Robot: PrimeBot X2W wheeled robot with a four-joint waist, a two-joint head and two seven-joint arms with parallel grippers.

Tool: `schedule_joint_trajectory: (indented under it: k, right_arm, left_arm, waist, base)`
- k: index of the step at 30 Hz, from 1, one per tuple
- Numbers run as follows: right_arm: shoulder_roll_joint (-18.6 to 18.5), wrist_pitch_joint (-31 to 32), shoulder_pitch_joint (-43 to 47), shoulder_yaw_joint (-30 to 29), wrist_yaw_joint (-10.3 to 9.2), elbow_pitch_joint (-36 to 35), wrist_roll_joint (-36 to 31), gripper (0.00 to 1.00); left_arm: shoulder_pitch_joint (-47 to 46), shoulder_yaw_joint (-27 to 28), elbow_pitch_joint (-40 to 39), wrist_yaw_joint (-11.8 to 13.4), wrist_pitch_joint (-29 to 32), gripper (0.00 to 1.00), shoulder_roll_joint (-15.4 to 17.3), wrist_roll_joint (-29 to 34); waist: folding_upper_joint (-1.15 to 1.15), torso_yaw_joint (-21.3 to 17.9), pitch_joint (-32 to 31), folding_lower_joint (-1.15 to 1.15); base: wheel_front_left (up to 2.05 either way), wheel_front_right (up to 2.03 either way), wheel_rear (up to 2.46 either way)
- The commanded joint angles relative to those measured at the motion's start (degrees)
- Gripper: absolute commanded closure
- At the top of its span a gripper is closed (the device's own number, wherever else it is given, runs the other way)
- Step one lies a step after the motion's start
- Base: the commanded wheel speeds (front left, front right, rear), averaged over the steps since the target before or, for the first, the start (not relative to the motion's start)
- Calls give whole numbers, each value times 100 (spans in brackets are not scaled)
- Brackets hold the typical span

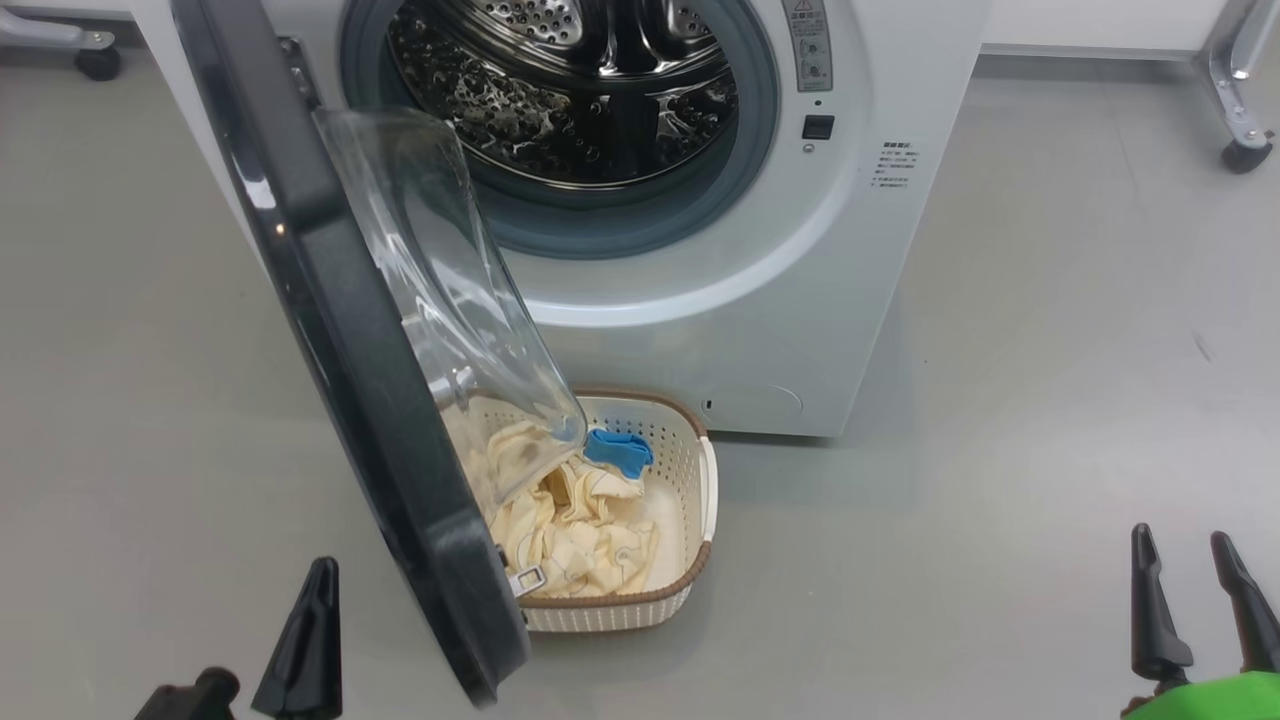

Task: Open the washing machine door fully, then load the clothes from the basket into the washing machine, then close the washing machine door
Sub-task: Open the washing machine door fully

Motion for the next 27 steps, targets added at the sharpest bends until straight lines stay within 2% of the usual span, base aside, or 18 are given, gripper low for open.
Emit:
schedule_joint_trajectory:
  k: [1, 9, 14, 18, 22, 27]
  right_arm:
    - [-113, -54, -49, 73, -16, -208, -30, 0]
    - [-80, -54, -31, -4, -16, -260, -28, 0]
    - [-62, -55, -22, -35, -16, -280, -20, 0]
    - [-60, -55, -22, -37, -16, -278, -10, 0]
    - [-47, -55, -16, -33, -16, -257, 0, 0]
    - [-19, -55, 59, -77, -16, -250, 20, 0]
  left_arm:
    - [-139, 277, -157, 1, -63, 100, 37, -46]
    - [-348, 737, -583, 269, -63, 100, 37, -123]
    - [-552, 1219, -1295, 394, -63, 100, 37, -27]
    - [-797, 1245, -2069, 405, -63, 100, 37, 72]
    - [-968, 821, -2742, 387, -63, 100, 37, 200]
    - [-1092, -613, -3436, 383, 30, 100, 37, 264]
  waist:
    - [0, 12, 7, 0]
    - [0, 144, 39, 0]
    - [0, 258, 20, 0]
    - [0, 347, -19, 0]
    - [0, 427, -95, 0]
    - [0, 566, -189, 0]
  base:
    - [0, 0, 0]
    - [0, 0, 0]
    - [0, 0, 0]
    - [0, 0, 0]
    - [0, 0, 0]
    - [0, 0, 0]
